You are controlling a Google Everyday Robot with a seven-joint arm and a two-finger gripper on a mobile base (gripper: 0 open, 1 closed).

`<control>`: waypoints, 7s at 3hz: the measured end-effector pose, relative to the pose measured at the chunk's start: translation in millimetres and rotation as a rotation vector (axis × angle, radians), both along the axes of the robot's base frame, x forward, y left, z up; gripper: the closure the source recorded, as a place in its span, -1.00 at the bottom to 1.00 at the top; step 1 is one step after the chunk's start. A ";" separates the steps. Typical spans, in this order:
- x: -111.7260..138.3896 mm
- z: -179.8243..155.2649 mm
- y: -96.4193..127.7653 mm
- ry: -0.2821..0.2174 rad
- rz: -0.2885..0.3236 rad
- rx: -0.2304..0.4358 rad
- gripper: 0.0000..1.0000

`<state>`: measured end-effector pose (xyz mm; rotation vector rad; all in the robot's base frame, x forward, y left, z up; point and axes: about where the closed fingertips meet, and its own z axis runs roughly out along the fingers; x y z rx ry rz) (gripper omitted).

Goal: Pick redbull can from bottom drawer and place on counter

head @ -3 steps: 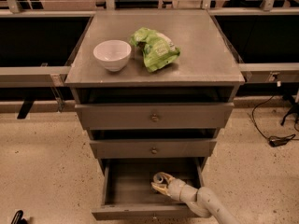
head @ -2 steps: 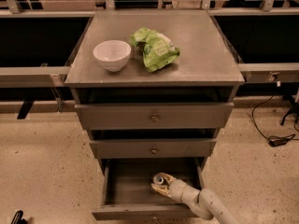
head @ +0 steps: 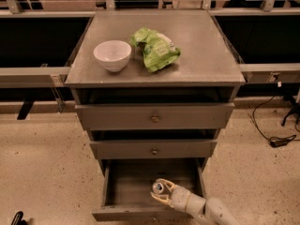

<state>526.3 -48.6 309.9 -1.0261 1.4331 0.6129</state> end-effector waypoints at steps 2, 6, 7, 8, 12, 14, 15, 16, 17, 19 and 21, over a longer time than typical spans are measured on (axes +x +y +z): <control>-17.3 16.3 5.8 0.007 0.056 0.001 1.00; -17.0 24.4 0.9 0.155 0.200 0.143 1.00; -20.1 27.2 2.6 0.164 0.219 0.124 1.00; -35.4 37.1 -5.2 0.183 0.246 0.051 1.00; -81.6 378.1 -77.1 0.041 0.253 -0.082 1.00; -79.3 381.6 -77.6 0.032 0.253 -0.079 1.00; -61.0 415.3 -89.2 -0.003 0.259 -0.083 1.00; -30.2 486.8 -101.2 -0.041 0.273 -0.113 1.00; 3.9 546.0 -106.1 -0.019 0.283 -0.153 1.00; 101.2 622.6 -140.8 0.100 0.121 -0.128 1.00; 140.4 671.4 -180.8 0.049 -0.051 -0.108 1.00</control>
Offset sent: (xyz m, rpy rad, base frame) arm -0.0156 0.0046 0.0136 -0.0001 -0.0019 0.0407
